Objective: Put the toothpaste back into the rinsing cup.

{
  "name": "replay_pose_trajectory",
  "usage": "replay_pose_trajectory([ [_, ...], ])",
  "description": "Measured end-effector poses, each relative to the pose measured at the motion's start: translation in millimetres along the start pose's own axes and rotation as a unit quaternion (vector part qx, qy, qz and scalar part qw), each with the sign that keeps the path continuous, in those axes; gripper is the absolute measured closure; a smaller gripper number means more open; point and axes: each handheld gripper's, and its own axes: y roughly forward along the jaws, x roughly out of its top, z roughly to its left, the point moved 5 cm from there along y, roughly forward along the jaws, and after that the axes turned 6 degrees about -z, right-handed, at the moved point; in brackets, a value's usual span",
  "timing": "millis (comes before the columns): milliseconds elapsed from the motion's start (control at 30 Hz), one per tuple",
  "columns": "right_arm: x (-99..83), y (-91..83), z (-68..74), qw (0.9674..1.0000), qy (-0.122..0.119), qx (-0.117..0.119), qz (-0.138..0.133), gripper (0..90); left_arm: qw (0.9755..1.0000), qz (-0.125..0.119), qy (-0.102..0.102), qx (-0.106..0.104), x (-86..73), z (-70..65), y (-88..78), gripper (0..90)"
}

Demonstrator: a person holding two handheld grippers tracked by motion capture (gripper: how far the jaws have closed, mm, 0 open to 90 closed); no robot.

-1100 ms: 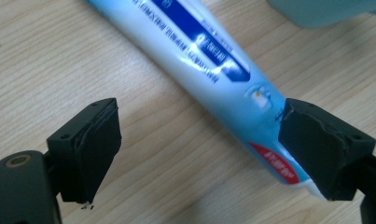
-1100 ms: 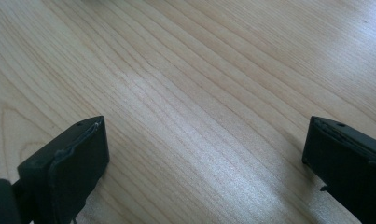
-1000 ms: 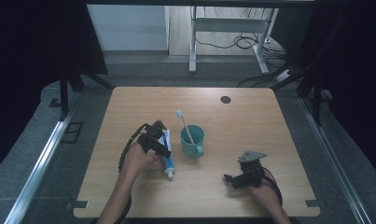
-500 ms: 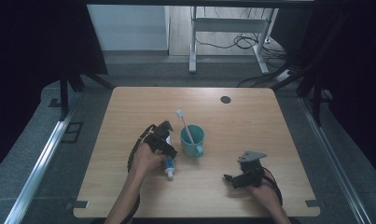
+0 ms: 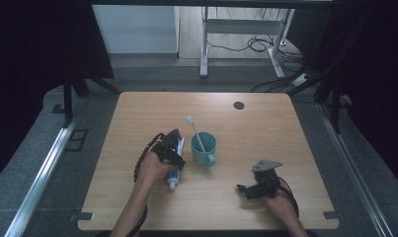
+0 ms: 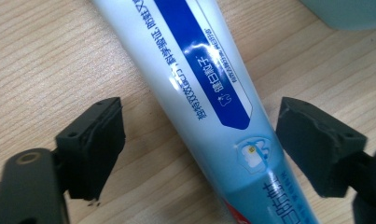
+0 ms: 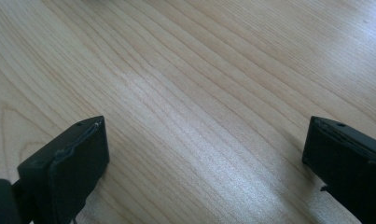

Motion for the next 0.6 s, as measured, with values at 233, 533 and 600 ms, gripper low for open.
replay_pose_trajectory([
  [233, 0.0, 0.0, 0.0, 1.0, 0.0, 0.0, 0.0, 0.1, 0.9999, 0.012, 0.003, 0.0, 4.1, -0.4, -1.9, 32.4],
  [533, 0.0, -0.1, 0.0, 1.0, 0.0, 0.0, 0.001, 0.1, 0.9993, 0.037, 0.001, -0.002, 6.8, 3.6, 0.0, 43.6],
  [600, 0.0, -0.2, 0.0, 1.0, 0.0, 0.0, 0.001, 0.1, 0.9991, 0.044, 0.0, 0.0, 7.1, 4.3, 0.1, 45.3],
])
